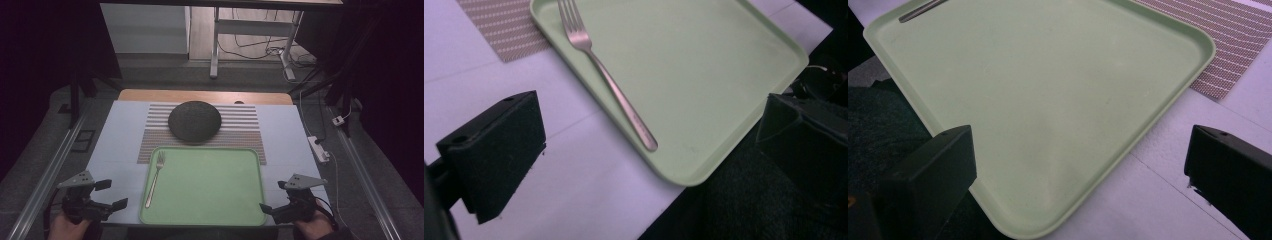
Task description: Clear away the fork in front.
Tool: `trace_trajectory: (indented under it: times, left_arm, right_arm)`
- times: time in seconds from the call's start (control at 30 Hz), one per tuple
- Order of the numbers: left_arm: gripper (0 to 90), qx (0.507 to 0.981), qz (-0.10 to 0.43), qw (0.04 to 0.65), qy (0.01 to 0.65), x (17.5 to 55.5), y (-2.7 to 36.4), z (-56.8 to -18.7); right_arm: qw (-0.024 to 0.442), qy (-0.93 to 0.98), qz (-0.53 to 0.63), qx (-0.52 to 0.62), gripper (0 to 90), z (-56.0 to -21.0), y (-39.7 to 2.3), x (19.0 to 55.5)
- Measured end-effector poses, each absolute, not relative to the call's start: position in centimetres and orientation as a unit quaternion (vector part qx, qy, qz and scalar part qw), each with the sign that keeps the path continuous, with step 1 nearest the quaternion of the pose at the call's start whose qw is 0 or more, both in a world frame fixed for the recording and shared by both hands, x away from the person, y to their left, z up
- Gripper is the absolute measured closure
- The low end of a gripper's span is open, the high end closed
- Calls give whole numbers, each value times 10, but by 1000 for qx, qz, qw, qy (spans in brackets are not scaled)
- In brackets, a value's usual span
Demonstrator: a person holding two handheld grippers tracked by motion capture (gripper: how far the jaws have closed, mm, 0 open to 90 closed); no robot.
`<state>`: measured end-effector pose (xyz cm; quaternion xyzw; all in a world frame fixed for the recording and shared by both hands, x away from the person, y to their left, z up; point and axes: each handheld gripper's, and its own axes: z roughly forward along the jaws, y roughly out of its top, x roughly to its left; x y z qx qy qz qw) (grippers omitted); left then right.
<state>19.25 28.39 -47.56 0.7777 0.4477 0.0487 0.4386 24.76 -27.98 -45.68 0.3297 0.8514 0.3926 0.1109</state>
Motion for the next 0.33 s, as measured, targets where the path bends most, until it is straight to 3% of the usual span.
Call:
trace_trajectory:
  times: [0.33]
  left_arm:
    - [0,785,47,404,468,189,283,-476]
  right_arm:
    - [110,853,389,329,1,-457,-279,248]
